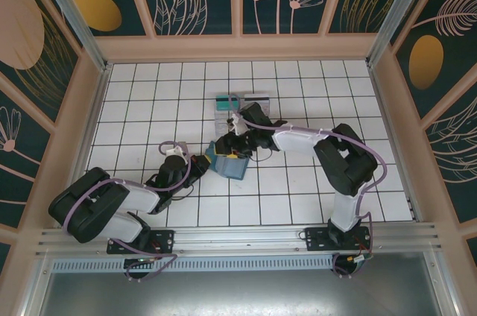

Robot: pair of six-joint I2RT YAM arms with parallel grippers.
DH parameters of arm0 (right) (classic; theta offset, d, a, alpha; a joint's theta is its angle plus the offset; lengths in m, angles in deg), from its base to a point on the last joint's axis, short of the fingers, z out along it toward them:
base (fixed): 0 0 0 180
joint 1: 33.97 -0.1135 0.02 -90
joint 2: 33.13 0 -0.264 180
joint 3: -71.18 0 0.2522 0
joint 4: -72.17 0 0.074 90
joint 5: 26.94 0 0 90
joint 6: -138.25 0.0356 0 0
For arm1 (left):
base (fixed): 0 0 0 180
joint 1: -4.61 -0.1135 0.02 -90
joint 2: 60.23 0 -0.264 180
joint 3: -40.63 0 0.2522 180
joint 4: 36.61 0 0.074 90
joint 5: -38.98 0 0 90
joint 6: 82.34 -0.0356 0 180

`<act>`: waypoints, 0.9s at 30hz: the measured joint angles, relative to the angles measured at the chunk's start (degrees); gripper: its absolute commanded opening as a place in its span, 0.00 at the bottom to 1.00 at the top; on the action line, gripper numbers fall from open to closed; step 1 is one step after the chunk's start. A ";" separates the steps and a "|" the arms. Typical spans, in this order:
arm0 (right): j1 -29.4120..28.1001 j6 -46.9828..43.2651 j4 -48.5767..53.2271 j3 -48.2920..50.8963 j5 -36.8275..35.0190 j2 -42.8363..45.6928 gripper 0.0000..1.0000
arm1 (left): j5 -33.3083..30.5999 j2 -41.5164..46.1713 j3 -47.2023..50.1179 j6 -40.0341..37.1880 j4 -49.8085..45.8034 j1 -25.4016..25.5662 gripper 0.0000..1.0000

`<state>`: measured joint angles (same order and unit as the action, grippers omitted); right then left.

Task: Put the credit cards into the card holder

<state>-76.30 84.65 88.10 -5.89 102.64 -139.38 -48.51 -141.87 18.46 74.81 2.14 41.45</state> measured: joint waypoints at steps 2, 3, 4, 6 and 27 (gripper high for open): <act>-0.04 0.00 -0.70 -0.39 0.52 -0.81 0.51 | 0.09 0.00 0.00 0.02 0.00 -0.02 0.08; -0.04 0.02 -1.01 -0.42 0.74 -1.31 0.51 | 0.17 0.00 0.00 0.04 0.00 -0.02 0.11; -0.04 0.04 -1.14 -0.42 0.87 -1.75 0.51 | 0.22 0.00 0.00 0.04 -0.02 0.00 0.15; -0.04 0.13 -1.51 -0.42 1.03 -2.80 0.51 | 0.52 0.02 0.07 0.42 0.02 0.04 0.32; -0.39 -0.07 -3.37 -4.81 3.06 -10.16 0.52 | -0.74 20.48 3.08 -1.20 -19.56 0.26 0.78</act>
<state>-76.69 84.59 84.74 -10.70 105.70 -149.55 -49.26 -121.39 21.55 73.61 -17.42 41.71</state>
